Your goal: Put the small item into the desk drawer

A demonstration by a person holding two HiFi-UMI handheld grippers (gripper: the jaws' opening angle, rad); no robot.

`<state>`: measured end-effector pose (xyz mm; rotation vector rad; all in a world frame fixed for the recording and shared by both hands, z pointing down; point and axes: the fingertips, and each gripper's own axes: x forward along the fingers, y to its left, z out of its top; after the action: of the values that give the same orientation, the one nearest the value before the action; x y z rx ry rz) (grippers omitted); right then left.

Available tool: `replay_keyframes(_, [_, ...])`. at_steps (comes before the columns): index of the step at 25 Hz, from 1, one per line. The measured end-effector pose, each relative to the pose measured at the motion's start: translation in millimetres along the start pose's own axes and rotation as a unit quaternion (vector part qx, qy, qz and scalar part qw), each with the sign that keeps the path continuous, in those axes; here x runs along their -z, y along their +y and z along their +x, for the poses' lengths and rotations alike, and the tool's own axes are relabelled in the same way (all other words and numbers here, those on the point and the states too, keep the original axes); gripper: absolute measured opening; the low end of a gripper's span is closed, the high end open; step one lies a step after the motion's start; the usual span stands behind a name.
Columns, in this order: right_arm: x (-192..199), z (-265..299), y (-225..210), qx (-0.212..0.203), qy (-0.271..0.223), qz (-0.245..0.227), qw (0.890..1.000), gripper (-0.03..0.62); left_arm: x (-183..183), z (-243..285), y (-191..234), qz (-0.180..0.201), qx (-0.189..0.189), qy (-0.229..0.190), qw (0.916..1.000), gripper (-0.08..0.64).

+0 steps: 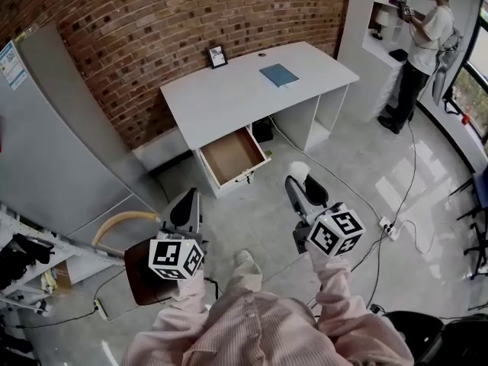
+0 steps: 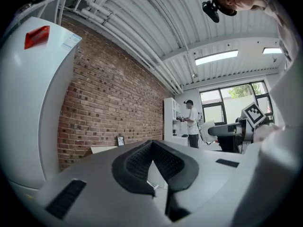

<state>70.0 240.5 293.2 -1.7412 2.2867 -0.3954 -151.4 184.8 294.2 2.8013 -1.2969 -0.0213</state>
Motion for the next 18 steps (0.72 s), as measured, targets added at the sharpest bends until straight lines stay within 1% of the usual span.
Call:
replay_keyframes(4, [3.2, 48.7, -24.9, 0.004, 0.017, 0.012, 1.000, 0.153, 7.0, 44.0, 24.8, -0.003, -0.001, 0.018, 0.9998, 0.000])
replay_keyframes(11, [18.5, 126.3, -58.9, 0.008, 0.051, 0.028, 0.998, 0.153, 24.3, 111.4, 72.1, -0.020, -0.007, 0.045, 0.9988, 0.000])
replay_keyframes(18, [27.3, 184.7, -85.1, 0.010, 0.075, 0.024, 0.997, 0.153, 39.6, 172.5, 104.5, -0.038, 0.002, 0.062, 0.9974, 0.000])
